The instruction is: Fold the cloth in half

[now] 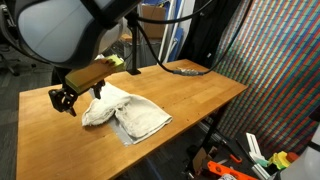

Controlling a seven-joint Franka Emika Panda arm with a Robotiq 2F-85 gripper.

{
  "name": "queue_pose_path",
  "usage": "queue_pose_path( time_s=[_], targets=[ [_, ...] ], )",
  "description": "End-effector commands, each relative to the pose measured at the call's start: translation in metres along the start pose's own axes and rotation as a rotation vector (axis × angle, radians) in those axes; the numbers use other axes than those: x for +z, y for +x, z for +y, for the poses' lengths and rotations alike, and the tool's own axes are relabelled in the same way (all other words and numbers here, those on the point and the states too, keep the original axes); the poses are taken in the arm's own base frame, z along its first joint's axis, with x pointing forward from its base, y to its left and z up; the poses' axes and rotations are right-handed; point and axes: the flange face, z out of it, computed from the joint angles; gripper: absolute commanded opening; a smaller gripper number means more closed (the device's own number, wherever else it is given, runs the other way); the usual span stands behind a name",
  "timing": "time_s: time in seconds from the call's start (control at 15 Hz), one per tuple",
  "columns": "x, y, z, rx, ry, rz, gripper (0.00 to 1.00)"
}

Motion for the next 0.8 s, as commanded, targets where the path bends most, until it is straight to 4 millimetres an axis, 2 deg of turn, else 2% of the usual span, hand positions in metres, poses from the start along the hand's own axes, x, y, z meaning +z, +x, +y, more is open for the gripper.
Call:
queue_pose_path(
  time_s=[0.0, 0.4, 0.73],
  targets=[
    [0.007, 0.028, -0.001, 0.018, 0.034, -0.039, 1.00],
    [0.041, 0.046, -0.004, 0.023, -0.020, -0.049, 1.00],
    [0.062, 0.052, -0.009, 0.012, 0.001, -0.084, 1.00]
  ],
)
